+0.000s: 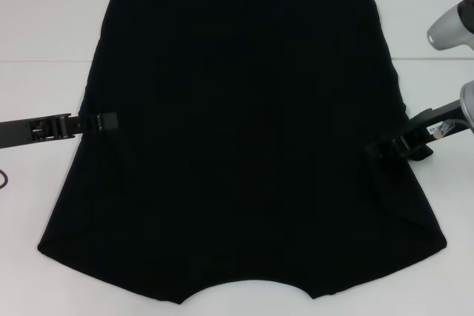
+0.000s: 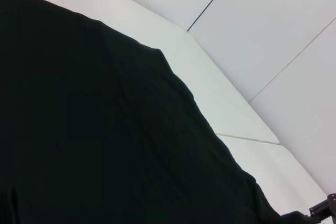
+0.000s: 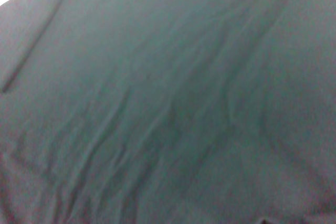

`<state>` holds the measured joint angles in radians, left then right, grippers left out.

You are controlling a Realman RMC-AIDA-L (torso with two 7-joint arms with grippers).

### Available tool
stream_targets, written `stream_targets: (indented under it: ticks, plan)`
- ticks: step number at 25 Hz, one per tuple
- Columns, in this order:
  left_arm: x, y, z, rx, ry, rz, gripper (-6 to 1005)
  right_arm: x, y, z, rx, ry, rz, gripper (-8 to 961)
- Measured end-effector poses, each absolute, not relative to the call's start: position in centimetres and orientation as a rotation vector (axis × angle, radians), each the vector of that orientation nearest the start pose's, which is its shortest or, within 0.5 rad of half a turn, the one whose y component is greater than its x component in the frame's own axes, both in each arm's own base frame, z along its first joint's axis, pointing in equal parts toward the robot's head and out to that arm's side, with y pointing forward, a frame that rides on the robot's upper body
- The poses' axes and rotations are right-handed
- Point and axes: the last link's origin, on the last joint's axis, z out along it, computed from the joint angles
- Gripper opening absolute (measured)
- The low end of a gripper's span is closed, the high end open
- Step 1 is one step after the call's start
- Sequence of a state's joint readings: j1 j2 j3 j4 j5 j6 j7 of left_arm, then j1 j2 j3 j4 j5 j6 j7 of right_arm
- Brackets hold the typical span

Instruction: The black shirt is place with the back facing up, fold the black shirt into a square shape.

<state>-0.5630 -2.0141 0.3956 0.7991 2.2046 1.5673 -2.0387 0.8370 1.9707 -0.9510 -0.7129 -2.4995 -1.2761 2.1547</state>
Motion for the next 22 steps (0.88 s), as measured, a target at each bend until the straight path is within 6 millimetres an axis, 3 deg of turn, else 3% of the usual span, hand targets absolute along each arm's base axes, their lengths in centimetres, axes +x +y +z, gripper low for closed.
stream_targets:
  ticks: [9, 14, 22]
  plan:
    - [-29.3, 35.2, 7.6, -2.285, -1.429, -0.731, 354, 23.1, 43.3, 1.9, -2.509, 0.991, -0.179, 346]
    - [-29.6, 35.0, 7.5, -2.267, -1.464, -0.736, 354, 23.1, 43.4, 2.2, -2.492, 1.004, -0.154, 555]
    - [-30.0, 34.9, 8.0, -2.213, -1.538, -0.758, 353, 23.8, 44.6, 4.7, -2.33, 1.148, 0.027, 599]
